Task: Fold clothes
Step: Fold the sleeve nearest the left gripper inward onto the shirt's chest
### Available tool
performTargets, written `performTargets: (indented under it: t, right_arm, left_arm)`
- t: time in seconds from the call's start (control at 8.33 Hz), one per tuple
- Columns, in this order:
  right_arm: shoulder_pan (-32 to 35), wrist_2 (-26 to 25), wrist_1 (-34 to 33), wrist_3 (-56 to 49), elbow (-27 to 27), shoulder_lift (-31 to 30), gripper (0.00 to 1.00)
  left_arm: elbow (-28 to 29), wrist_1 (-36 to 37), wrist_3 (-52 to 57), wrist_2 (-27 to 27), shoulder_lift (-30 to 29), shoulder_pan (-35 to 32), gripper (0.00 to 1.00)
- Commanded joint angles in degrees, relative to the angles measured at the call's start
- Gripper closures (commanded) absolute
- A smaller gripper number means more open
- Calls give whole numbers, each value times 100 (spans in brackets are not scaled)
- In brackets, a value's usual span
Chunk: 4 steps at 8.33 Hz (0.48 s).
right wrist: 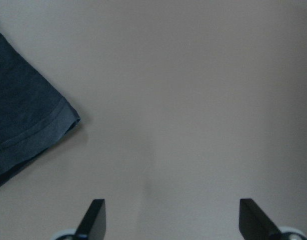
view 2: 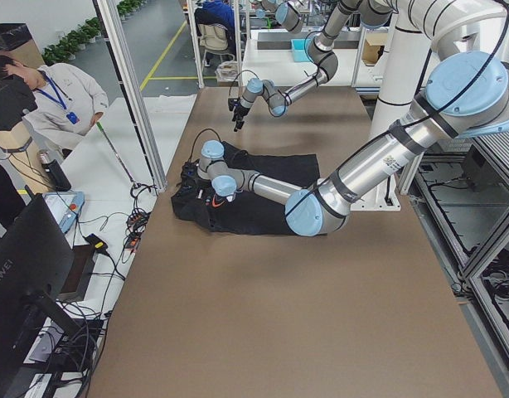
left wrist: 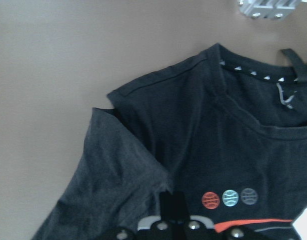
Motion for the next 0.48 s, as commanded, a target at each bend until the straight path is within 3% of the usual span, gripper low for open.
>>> performTargets:
  t: [0.0, 0.36]
  right_arm:
    - [-11, 0, -2, 10, -4, 0, 6]
    - [-99, -9, -2, 19, -13, 0, 6]
  left_arm:
    - [-15, 157, -756, 857, -256, 681, 100]
    - [-6, 157, -968, 1114, -282, 858, 100]
